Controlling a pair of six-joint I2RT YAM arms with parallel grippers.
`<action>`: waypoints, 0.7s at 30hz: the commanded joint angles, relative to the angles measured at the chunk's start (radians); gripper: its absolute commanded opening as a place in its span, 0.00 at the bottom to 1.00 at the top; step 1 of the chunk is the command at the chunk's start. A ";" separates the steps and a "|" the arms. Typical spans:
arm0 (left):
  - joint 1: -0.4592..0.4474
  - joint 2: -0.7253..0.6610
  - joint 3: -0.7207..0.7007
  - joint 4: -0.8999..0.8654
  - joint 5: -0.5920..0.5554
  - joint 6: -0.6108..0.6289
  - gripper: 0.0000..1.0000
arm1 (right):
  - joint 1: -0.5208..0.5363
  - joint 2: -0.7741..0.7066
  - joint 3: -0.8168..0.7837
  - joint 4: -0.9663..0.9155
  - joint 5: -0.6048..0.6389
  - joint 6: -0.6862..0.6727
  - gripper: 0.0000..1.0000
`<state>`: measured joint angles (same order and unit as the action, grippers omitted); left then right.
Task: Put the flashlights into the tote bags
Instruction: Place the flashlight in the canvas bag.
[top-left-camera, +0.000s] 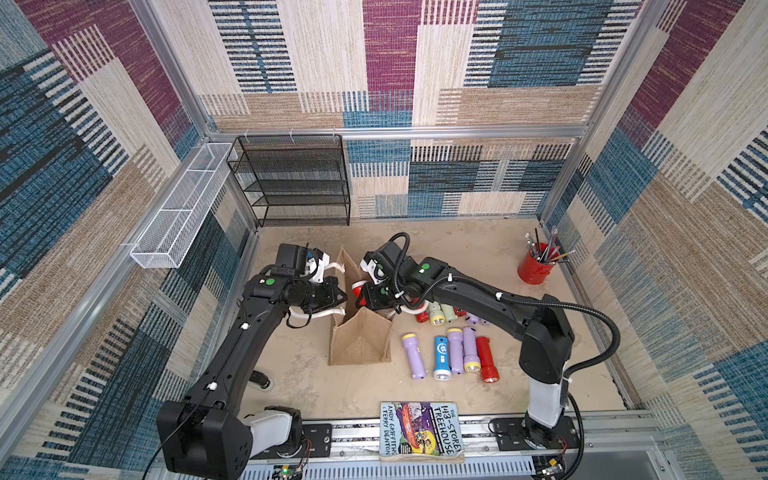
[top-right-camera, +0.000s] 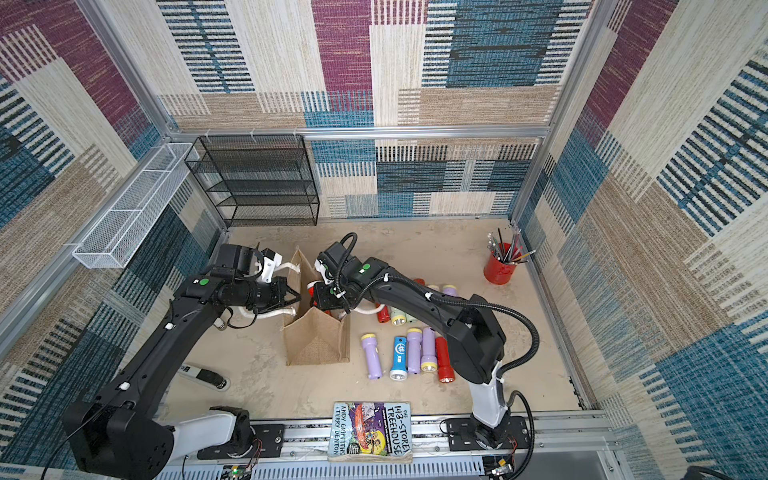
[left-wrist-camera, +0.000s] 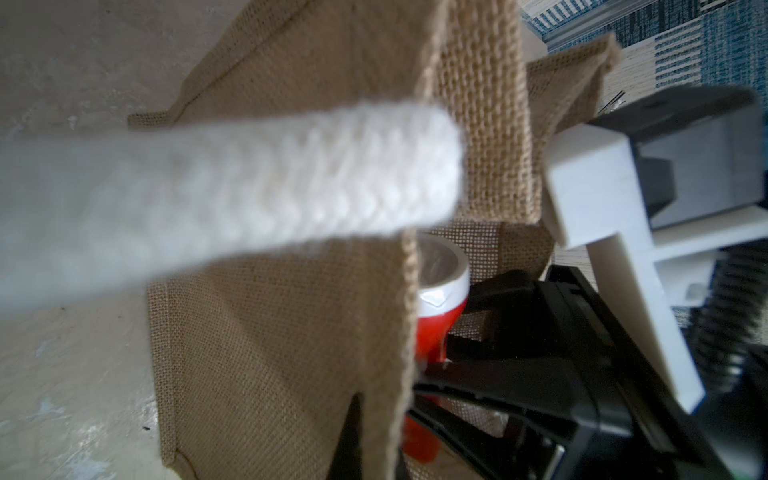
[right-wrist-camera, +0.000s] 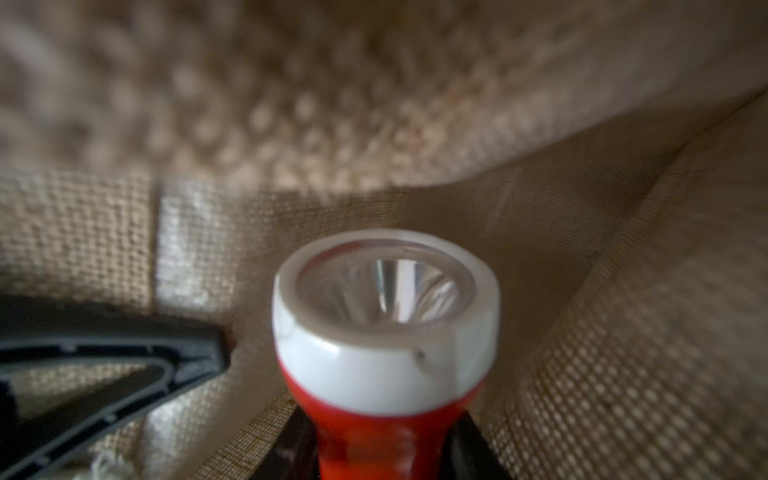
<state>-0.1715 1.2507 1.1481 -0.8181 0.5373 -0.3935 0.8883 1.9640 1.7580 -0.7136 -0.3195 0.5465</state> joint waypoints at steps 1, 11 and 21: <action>-0.002 -0.002 -0.004 0.048 0.085 -0.016 0.05 | 0.004 0.073 0.070 -0.086 -0.018 -0.031 0.32; -0.002 0.006 -0.016 0.033 0.092 0.030 0.05 | 0.022 0.210 0.113 -0.212 -0.021 -0.068 0.31; -0.002 0.005 -0.015 0.020 0.033 0.049 0.05 | 0.040 0.285 0.157 -0.234 0.037 -0.043 0.39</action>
<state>-0.1726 1.2705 1.1275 -0.8799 0.5411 -0.3855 0.9218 2.2337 1.9091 -0.8459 -0.3367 0.4946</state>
